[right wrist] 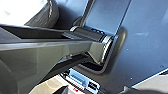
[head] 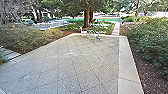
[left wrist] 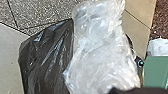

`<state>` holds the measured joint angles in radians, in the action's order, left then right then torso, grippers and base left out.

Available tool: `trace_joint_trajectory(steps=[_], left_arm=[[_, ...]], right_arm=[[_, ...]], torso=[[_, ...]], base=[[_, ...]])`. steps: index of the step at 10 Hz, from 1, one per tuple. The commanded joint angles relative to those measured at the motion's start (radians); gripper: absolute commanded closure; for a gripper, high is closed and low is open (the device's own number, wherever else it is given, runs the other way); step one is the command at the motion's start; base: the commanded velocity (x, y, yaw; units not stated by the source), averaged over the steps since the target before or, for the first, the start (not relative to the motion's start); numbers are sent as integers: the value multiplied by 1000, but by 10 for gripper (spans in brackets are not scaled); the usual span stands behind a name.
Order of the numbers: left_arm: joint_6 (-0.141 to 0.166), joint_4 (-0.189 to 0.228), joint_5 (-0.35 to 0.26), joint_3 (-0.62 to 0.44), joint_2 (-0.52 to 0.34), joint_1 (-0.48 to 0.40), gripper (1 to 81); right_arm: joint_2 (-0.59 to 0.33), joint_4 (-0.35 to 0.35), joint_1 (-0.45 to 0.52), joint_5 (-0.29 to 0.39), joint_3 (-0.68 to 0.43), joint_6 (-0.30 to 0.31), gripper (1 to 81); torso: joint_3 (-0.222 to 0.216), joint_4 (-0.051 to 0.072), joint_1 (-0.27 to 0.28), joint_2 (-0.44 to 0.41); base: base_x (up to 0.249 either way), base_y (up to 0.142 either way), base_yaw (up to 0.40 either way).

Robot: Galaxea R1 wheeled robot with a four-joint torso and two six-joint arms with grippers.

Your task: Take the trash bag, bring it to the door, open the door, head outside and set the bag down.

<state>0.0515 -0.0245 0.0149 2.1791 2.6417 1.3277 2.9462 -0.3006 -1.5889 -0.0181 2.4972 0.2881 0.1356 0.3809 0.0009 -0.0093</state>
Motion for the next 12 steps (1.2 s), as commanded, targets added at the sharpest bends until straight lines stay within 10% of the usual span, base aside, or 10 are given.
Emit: trace_joint_trajectory(steps=[1,12], left_arm=[[21,-66,-130,-53,-86,-188,811],[21,-175,-355,-35,-224,-626,811]], right_arm=[[12,-14,19,63,-20,-4,10],[18,-18,6,60,-3,-4,10]], torso=[[0,0,0,0],[1,0,1,1]], base=[[0,0,0],[0,0,0]])
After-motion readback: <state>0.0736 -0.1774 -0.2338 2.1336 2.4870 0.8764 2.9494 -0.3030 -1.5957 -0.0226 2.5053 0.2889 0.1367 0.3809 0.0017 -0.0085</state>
